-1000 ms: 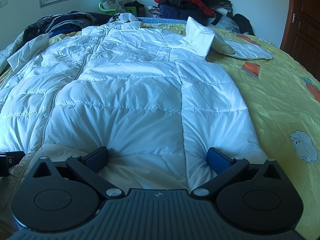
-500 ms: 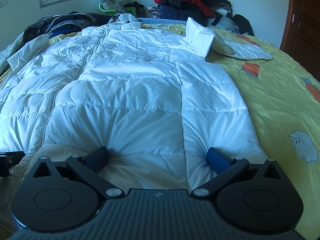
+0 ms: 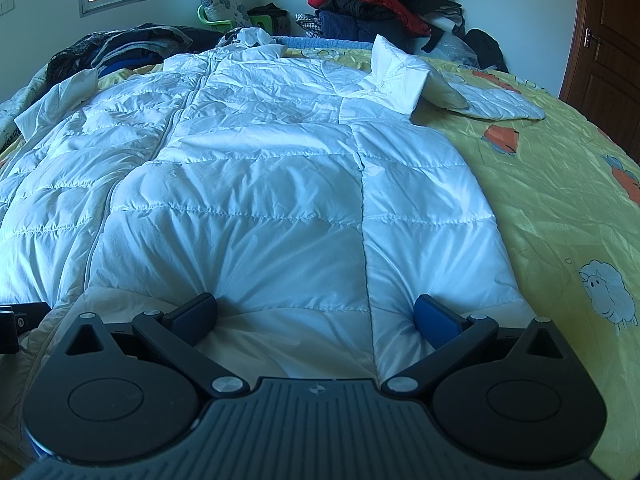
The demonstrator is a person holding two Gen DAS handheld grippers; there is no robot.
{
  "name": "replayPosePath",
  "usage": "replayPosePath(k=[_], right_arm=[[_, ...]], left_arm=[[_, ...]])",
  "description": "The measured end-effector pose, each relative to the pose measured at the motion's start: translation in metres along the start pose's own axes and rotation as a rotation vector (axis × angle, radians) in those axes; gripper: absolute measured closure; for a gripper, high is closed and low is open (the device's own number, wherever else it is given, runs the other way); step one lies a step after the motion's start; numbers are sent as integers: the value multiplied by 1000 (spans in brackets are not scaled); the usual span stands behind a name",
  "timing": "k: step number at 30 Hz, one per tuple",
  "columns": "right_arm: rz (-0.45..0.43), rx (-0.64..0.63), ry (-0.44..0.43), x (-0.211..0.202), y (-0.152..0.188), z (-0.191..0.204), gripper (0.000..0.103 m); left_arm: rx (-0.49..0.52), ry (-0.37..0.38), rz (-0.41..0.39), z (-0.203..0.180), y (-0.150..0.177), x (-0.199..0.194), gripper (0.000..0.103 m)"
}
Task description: Fold small clothes
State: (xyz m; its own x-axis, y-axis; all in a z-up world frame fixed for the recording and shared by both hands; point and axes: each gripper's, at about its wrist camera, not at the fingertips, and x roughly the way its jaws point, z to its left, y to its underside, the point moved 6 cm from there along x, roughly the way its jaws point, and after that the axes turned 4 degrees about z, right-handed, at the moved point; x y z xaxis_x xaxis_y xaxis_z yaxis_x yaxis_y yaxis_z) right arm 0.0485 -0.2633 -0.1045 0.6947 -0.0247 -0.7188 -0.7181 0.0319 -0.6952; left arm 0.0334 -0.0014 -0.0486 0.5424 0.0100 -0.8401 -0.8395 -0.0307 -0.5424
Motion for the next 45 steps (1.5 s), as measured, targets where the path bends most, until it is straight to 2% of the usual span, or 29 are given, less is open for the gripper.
replayPosePath(k=[19, 24, 26, 30, 32, 34, 36, 38, 39, 41, 45], right_arm=[[8, -2, -4, 1, 1, 0, 0], [65, -17, -36, -3, -7, -2, 0], [34, -13, -79, -15, -19, -9, 0], [-175, -72, -167, -50, -64, -17, 0], [-230, -105, -189, -53, -84, -17, 0], [-265, -109, -257, -45, -110, -20, 0], [-264, -93, -370, -28, -147, -21, 0], [-262, -66, -442, -13, -181, -20, 0], [-270, -50, -490, -1, -209, -20, 0], [-271, -34, -540, 21, -248, -18, 0], [-144, 97, -619, 109, -337, -16, 0]], left_arm=[[2, -1, -6, 0, 1, 0, 0], [29, -9, 2, 3, -1, -11, 0], [38, 10, -22, 6, -4, -19, 0], [45, 7, -101, 13, -31, -29, 0], [32, 4, -133, 17, -54, -25, 0], [13, -8, -159, 22, -77, -13, 0], [2, -25, -184, 26, -103, 1, 0], [-24, -25, -210, 32, -125, 17, 0], [-38, -14, -222, 35, -133, 25, 0], [-62, -9, -229, 40, -146, 44, 0], [-75, -30, -196, 47, -146, 82, 0]])
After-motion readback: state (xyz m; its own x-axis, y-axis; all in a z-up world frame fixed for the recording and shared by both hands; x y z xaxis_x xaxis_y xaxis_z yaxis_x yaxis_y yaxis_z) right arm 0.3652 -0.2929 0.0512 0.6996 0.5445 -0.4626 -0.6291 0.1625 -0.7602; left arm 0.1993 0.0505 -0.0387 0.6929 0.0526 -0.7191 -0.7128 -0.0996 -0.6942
